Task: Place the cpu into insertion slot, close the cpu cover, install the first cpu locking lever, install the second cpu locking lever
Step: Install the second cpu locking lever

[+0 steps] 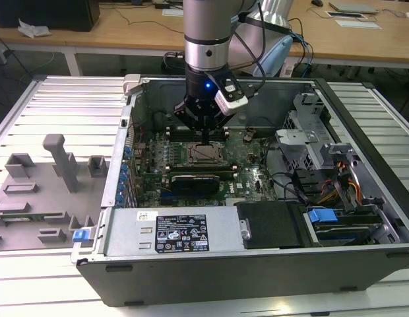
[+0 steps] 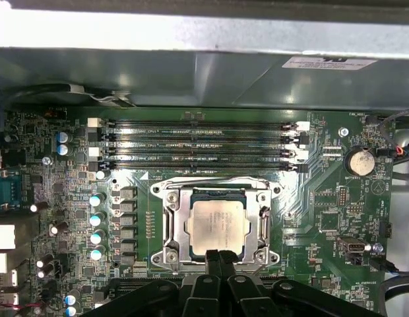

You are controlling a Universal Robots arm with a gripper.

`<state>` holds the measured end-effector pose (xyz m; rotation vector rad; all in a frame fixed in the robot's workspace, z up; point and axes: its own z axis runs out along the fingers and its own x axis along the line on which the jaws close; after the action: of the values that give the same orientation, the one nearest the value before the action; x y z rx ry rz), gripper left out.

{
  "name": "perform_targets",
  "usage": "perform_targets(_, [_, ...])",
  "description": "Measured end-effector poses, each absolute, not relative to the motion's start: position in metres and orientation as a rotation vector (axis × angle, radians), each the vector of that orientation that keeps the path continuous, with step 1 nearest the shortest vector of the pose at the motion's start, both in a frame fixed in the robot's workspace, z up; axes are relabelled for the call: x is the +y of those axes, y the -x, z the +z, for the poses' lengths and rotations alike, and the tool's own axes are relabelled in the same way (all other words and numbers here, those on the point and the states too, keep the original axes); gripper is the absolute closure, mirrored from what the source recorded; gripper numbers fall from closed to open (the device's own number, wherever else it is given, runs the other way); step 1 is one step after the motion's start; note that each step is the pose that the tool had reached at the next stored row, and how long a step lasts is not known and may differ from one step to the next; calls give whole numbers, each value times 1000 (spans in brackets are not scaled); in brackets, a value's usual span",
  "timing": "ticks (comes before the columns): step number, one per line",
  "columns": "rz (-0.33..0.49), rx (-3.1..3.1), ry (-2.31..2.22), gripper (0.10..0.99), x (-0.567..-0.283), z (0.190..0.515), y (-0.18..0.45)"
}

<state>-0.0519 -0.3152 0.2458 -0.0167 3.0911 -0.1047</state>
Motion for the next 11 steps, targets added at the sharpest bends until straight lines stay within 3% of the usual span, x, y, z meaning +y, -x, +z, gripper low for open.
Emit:
perform_targets(4, [-104, 3091, 17, 980, -317, 252, 52])
perform_targets(11, [-90, 3092, 16, 980, -347, 252, 52])
